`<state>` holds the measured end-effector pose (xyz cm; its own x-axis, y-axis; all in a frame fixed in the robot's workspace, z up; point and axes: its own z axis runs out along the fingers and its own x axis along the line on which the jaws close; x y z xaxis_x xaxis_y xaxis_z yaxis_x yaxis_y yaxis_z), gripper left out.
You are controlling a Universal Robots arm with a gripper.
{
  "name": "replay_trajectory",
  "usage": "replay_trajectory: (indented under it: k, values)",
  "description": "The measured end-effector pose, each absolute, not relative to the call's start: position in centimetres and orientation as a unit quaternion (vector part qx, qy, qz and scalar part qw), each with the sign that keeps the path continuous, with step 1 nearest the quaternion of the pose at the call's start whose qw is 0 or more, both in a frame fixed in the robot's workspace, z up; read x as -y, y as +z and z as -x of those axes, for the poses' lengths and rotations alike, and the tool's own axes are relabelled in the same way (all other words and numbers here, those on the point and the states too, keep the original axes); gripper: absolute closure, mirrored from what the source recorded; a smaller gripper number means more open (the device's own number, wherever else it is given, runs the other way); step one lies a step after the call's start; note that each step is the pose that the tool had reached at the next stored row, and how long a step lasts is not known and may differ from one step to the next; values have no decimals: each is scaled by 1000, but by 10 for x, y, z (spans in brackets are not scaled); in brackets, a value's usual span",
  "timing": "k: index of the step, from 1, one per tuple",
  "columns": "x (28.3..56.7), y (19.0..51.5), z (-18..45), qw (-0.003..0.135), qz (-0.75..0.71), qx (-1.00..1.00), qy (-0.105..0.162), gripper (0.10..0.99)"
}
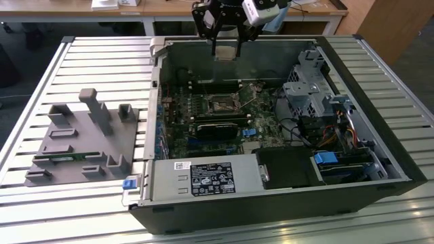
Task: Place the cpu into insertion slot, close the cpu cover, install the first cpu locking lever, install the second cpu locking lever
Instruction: 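Place the cpu into insertion slot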
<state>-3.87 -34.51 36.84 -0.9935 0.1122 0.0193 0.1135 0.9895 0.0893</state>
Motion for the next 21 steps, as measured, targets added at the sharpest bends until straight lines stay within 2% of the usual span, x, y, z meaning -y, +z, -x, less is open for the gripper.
replay_trajectory:
  k: [21]
  values:
    - [345,368,39,6,72,996,-45,545]
